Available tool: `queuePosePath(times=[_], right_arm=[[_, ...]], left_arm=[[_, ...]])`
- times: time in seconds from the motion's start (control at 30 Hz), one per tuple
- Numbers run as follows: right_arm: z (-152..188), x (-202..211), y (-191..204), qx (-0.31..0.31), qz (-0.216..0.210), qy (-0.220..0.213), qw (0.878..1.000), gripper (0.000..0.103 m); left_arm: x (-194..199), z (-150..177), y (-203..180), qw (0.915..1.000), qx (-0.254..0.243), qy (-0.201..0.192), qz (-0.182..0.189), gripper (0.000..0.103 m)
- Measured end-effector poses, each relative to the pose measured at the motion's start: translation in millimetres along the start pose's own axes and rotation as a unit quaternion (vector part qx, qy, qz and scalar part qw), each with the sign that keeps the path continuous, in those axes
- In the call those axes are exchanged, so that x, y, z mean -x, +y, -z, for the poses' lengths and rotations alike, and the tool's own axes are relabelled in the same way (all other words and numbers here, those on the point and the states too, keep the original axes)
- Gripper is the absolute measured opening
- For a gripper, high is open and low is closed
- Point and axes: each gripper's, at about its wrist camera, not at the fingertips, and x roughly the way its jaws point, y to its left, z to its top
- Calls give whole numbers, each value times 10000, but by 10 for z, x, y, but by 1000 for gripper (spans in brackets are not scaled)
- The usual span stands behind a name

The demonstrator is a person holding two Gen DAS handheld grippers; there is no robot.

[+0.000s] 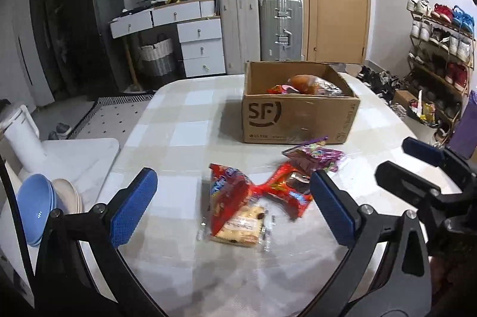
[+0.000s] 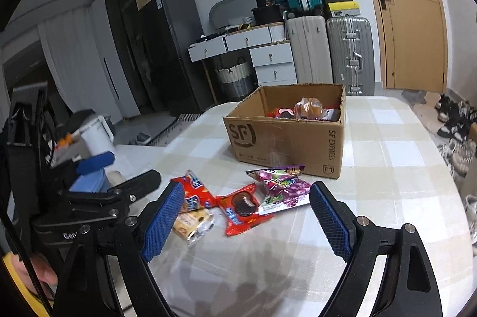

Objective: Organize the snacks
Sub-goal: 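Withdraw both tools back toward the remaining snacks on the table, then grasp the red triangular biscuit bag with the left gripper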

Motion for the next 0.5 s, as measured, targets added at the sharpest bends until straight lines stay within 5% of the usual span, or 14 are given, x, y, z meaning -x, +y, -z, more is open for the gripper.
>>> queuePosePath(times=[0.5], right_arm=[[78, -27, -140, -267, 139, 111, 9995, 88]], left_arm=[[-102, 101, 260, 9983, 525, 229, 60, 102]])
